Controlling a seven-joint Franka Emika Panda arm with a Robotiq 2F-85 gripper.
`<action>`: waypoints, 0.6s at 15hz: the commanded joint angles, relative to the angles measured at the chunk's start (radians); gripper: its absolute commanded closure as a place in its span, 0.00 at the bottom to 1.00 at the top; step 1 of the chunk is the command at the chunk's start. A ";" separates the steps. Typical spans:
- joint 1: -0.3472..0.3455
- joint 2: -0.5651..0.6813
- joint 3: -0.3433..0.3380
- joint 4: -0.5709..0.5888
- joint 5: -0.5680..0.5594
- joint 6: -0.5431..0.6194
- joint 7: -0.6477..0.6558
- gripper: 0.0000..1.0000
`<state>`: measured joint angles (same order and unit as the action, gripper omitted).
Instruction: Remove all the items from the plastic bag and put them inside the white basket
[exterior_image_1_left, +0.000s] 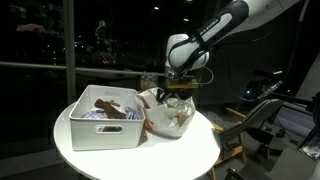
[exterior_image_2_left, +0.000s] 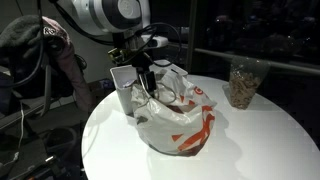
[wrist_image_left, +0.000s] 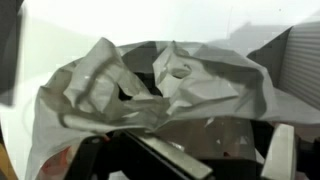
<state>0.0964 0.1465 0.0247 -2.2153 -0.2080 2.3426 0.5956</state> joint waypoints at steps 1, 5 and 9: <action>-0.001 0.048 0.003 0.023 0.038 -0.037 -0.096 0.00; -0.008 0.041 0.012 0.009 0.094 -0.100 -0.236 0.00; -0.003 0.105 -0.020 0.049 0.086 -0.054 -0.122 0.00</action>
<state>0.0962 0.2069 0.0199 -2.2101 -0.1437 2.2590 0.4250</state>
